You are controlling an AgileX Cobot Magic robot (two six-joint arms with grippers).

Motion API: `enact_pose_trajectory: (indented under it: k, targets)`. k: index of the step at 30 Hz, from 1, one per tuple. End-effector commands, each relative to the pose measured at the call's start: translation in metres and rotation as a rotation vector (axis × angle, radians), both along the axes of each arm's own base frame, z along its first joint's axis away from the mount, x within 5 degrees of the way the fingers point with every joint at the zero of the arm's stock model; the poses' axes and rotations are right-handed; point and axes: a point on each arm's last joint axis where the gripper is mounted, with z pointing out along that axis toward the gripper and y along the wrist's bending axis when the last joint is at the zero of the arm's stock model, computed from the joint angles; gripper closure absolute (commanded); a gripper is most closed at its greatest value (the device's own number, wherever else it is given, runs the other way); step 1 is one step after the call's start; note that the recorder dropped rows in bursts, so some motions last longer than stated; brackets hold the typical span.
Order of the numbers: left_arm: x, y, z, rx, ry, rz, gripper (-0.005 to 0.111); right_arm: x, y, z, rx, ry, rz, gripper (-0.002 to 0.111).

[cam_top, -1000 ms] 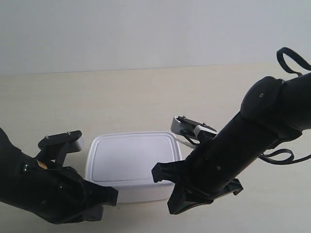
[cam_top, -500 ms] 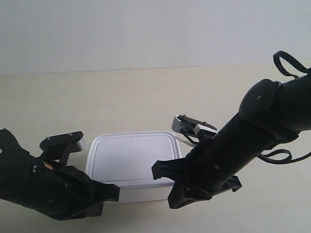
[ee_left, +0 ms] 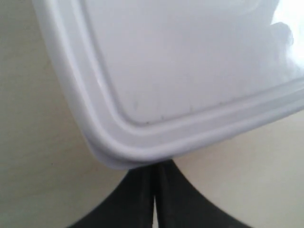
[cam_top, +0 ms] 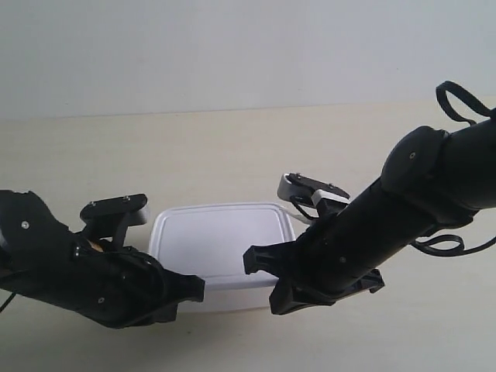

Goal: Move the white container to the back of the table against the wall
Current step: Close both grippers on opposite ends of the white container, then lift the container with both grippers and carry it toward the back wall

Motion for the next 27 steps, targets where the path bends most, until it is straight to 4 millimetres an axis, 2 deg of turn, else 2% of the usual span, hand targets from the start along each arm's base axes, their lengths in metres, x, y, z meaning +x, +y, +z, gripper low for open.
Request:
enact_pose_trajectory:
  k: [1,6,18,27]
  targets:
    - [0.009,-0.007,-0.001,0.006,-0.016,-0.025,0.107,0.005,0.0,-0.008,-0.021,-0.025,-0.017,0.108]
    - [0.016,-0.01,-0.005,0.022,-0.024,-0.04,0.107,0.013,0.001,-0.017,-0.043,-0.055,-0.025,0.108]
    - [0.032,-0.006,-0.004,0.065,-0.157,-0.022,0.107,0.052,0.021,-0.009,-0.013,-0.173,-0.046,0.108]
    - [0.07,0.002,-0.003,0.086,-0.191,-0.008,0.107,0.078,0.035,-0.013,0.003,-0.207,-0.056,0.108]
